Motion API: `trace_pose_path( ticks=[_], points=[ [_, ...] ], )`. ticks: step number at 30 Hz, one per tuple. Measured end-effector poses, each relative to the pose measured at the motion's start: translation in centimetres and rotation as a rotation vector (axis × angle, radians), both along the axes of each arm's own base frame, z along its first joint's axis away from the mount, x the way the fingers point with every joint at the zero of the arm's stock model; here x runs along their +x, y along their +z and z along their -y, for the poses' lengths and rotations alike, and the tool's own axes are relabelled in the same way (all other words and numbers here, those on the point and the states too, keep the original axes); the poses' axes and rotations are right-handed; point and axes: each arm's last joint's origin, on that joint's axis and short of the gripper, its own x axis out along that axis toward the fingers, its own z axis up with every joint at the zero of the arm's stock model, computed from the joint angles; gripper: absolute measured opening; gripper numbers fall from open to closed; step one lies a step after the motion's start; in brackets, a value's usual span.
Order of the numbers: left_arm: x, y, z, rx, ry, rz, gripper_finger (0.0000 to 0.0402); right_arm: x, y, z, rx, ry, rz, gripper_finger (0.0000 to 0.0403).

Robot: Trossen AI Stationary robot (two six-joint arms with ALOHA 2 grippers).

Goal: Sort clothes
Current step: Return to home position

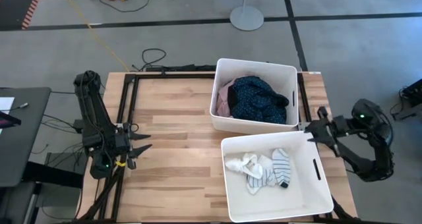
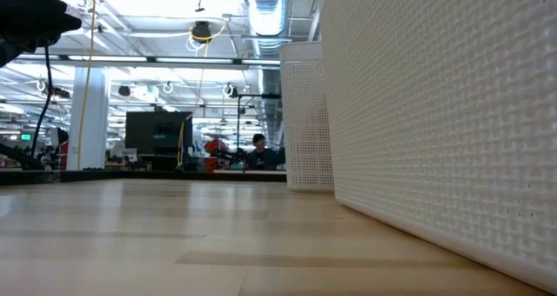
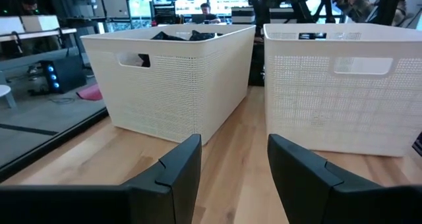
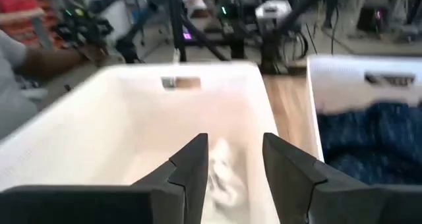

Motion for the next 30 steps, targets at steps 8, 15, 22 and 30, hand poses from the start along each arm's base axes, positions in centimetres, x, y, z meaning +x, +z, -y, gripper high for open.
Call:
trace_pose_path(
  ticks=[8,15,22,30],
  points=[
    [0.0,-0.1,0.0,-0.034,-0.01,-0.011,0.0169,1.1,-0.7,0.3,0.018,0.123,0.04,0.0159],
    [0.0,-0.1,0.1,-0.091,-0.031,-0.032,0.0169,1.3,-0.7,-0.1,-0.006,0.255,0.105,0.0159],
    [0.0,-0.1,0.0,-0.071,-0.016,-0.013,0.0169,3.3,-3.3,1.5,0.056,0.226,0.147,0.0159],
    [0.0,-0.1,0.0,-0.063,-0.012,-0.009,0.0169,3.8,-2.2,1.6,0.019,0.063,0.164,0.0159]
  ],
)
